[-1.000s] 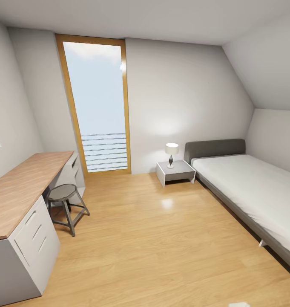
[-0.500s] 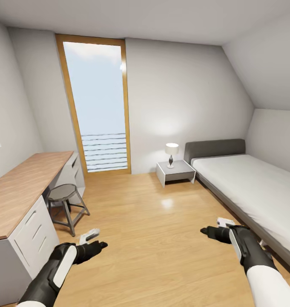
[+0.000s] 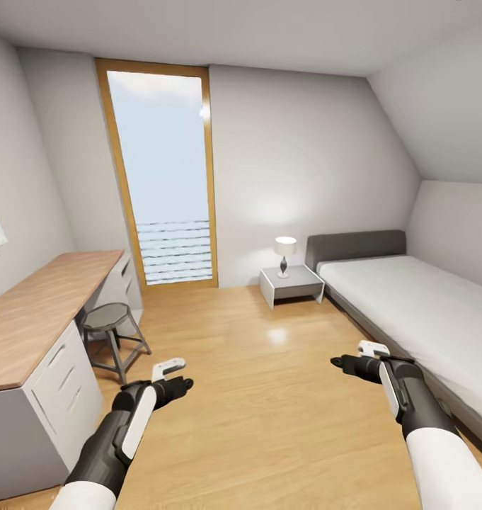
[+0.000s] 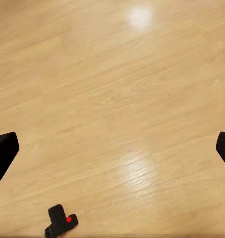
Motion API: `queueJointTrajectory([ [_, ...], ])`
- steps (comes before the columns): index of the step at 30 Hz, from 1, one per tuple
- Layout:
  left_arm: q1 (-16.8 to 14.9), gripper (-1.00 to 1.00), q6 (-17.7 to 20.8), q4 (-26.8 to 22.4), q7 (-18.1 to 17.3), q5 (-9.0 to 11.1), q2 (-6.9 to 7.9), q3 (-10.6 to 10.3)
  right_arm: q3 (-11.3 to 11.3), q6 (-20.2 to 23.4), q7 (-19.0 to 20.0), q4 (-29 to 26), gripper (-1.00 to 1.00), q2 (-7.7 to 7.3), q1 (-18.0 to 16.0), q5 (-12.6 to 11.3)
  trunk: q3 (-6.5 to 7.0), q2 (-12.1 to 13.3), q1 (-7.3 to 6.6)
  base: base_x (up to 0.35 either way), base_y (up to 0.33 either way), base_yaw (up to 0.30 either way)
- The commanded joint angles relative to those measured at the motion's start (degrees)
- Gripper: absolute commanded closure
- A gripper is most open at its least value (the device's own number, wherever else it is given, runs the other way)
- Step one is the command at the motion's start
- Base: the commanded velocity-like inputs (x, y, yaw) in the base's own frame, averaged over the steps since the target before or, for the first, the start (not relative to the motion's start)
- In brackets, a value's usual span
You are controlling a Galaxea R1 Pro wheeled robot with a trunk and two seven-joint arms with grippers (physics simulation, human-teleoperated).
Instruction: Attach the digital camera to the camera tripod in the bedroom.
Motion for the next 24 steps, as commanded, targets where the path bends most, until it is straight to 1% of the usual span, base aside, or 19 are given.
queueJointTrajectory([
  [1,0.0,-1.00,0.2,-0.1,0.5,0.5,-0.16,-0.1,-0.1,0.2,0.5,-0.1,-1.00,0.03,0.0,0.6,-0.03,-0.1,-0.01,-0.291,0.000,0.000],
  [6,0.0,-1.00,0.2,-0.3,0.7,0.2,-0.33,-0.8,-0.2,0.2,0.5,-0.2,-1.00,0.04,0.0,0.5,-0.03,-0.1,-0.01,-0.145,0.000,0.000],
  [16,-0.1,-1.00,-0.2,-0.3,0.8,0.1,-0.28,-1.1,-0.2,0.2,0.5,-0.1,-1.00,0.04,0.0,0.2,-0.03,-0.1,-0.01,-0.023,0.000,0.000],
  [21,-0.1,-1.00,0.0,-0.3,0.9,0.3,-0.83,-1.2,-0.1,0.2,0.5,-0.1,-1.00,0.04,0.0,0.5,-0.03,-0.1,-0.01,-0.001,0.000,0.000],
  [24,-0.1,-1.00,0.1,-0.3,0.9,0.3,-1.51,-1.3,-0.1,0.2,0.5,-0.1,-1.00,0.04,0.0,0.6,-0.03,-0.1,-0.01,0.000,0.000,0.000],
])
